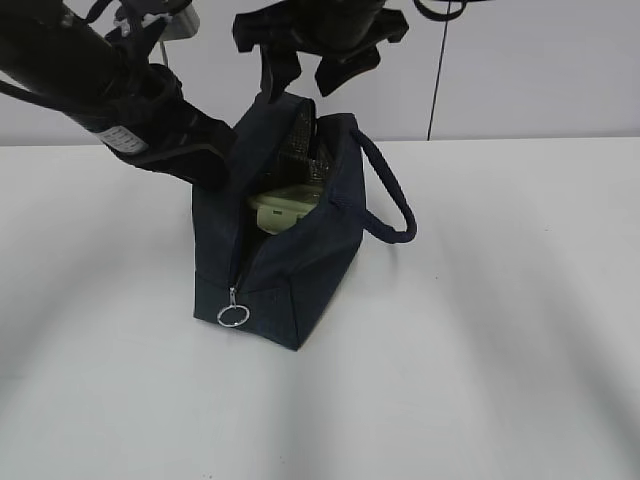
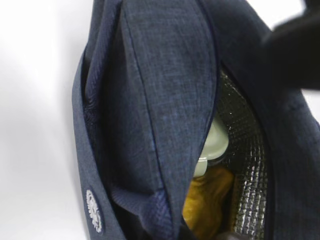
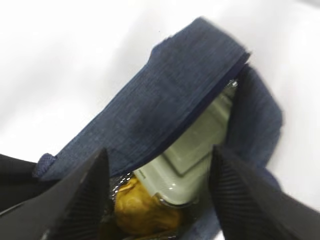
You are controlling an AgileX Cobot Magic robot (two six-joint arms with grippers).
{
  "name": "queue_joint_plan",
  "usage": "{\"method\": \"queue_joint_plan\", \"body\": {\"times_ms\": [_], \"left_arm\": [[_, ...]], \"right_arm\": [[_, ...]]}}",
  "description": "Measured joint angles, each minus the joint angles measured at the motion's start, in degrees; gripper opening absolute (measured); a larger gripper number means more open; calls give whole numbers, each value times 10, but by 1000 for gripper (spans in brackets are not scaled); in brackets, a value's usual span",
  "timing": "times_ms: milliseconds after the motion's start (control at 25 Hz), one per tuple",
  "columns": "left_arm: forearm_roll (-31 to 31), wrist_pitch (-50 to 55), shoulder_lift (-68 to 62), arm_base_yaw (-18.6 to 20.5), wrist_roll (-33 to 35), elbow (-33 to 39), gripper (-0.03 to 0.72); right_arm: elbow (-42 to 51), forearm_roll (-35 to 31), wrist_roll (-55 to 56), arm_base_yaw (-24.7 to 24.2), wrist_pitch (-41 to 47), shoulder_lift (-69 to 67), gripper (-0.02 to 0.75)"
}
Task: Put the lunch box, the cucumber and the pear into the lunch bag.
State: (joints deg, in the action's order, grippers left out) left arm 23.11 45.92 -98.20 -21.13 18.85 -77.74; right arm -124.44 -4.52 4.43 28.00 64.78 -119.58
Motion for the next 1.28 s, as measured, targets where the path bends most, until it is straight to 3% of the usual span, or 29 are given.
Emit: {"method": "queue_joint_plan", "body": {"times_ms": [160, 240, 480, 560, 760, 960, 1080, 1280], "left_arm": [[0, -2, 0, 0, 0, 0, 8], [0, -3, 0, 0, 0, 0, 49], [5, -8, 2, 0, 0, 0, 361], [5, -8, 4, 0, 1, 0, 412], [6, -41, 44, 0, 22, 24, 440], [12, -157, 123, -3, 65, 135, 442], [16, -226, 167, -9, 88, 213, 442], [19, -302, 232, -9, 106, 304, 442]], "right_arm": [[-5, 31, -1, 0, 4, 23, 487], [-5, 45, -1, 0, 6, 31, 487], [-5, 52, -6, 0, 10, 34, 487], [-5, 53, -10, 0, 16, 34, 487], [-2, 62, -13, 0, 15, 45, 487], [57, 68, -13, 0, -14, 80, 487], [151, 65, -13, 0, -88, 123, 465], [402, 60, -19, 0, -267, 253, 436]]}}
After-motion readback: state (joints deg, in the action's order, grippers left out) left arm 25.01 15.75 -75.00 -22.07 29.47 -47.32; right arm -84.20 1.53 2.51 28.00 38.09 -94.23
